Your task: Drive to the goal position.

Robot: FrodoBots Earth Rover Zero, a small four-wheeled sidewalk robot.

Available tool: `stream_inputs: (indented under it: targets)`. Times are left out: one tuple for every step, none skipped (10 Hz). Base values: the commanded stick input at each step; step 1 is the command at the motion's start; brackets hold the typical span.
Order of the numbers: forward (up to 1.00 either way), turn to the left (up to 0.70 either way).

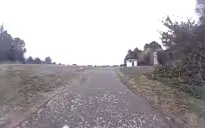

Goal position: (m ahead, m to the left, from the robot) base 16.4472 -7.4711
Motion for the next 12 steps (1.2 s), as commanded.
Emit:
stream_inputs:
  targets:
    - [0.60,-0.14]
    - [0.60,-0.14]
    - [0.60,-0.11]
    - [0.60,-0.08]
    - [0.60,-0.04]
    - [0.60,-0.01]
    - [0.60,0.00]
    - [0.60,0.00]
    - [0.60,0.00]
    - [0.60,0.00]
    - [0.60,0.00]
    - [0.60,0.00]
